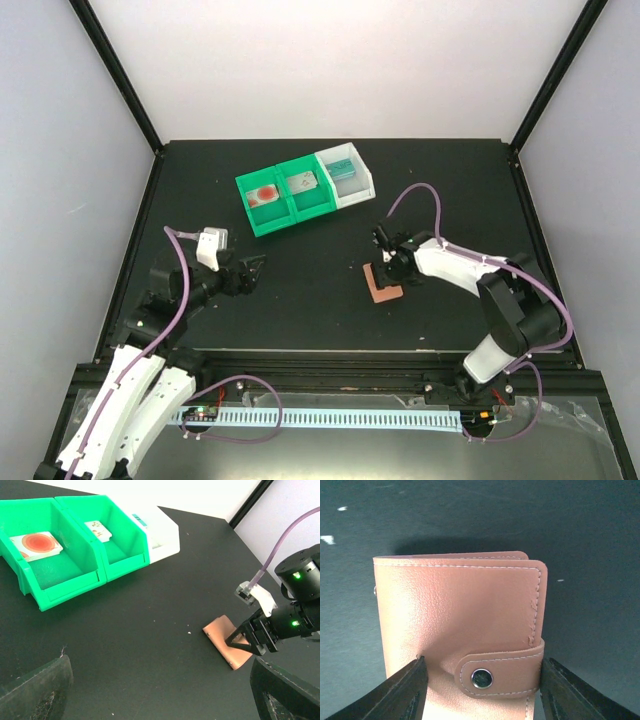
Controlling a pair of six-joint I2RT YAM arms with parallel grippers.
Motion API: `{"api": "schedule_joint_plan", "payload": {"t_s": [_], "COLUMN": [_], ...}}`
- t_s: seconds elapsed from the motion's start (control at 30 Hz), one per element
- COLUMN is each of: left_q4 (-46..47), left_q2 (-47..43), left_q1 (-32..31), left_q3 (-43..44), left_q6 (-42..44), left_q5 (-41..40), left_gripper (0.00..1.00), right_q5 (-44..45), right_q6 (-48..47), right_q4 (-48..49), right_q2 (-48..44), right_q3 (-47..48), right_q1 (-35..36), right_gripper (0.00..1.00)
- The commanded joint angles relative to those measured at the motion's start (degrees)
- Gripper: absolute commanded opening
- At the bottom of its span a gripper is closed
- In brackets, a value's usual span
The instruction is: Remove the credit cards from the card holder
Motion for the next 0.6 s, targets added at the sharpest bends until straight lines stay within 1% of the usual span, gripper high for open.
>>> {"api": "schedule_joint_plan", "payload": {"t_s": [0.0,0.23,0.4,0.5,0.57], "left_q4": [0.05,0.69,0.44,0.30,0.34], "left_q2": [0.70,0.05,0.80,0.60,0.12], "left_q1": [0.25,0.27,0.30,0.25,0.25], "left_q3": [1.27,0.75,0.92,1.00,0.92], "left_q6": [0.54,0.41,0.36,0.37,0.37], "left_q5": [1.73,1.58,1.68,1.66,1.33], "left_gripper": [0.98,0.98,0.98,0.98,0.98], "right_q5": [-2.94,-1.46,4.16,6.10,7.80], "right_q6": [4.18,8.21,9.79,10.38,10.64], "right_q4": [1.19,-1.78,-6.03,-6.72,-7.31], "right_q2": [-0.95,-0.03,-1.99,-1.67,-0.27], "right_q3": [-0.03,3.49,5.89,7.41,8.40], "right_q1": [4.48,11.76,14.75,16.75,17.69], "right_gripper": [0.60,0.58,0.58,0.51,0.41]}}
